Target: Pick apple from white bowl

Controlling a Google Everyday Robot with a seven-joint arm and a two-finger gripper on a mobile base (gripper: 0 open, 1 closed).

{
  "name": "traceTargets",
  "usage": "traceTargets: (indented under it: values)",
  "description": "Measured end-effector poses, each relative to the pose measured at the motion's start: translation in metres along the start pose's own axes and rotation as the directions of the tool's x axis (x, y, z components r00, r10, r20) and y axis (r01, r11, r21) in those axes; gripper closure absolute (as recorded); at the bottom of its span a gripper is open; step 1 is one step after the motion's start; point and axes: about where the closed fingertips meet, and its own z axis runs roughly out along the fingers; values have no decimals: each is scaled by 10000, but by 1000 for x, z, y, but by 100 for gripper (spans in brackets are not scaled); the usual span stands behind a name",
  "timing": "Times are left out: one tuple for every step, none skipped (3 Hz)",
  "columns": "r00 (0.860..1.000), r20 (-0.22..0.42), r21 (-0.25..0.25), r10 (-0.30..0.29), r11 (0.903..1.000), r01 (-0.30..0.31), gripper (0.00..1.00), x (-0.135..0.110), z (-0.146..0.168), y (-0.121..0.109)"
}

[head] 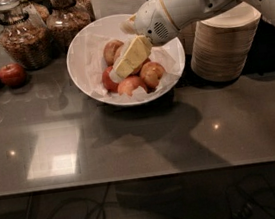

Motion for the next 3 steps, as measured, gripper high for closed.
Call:
traceTargets:
  values:
    - [9944,-932,493,-490,9973,537,0,3,16,-1]
    - [9847,-1571,918,-756,9916,908,0,8,23,-5]
    - [9811,-1792,1103,-732,9894,940,0,16,27,-11]
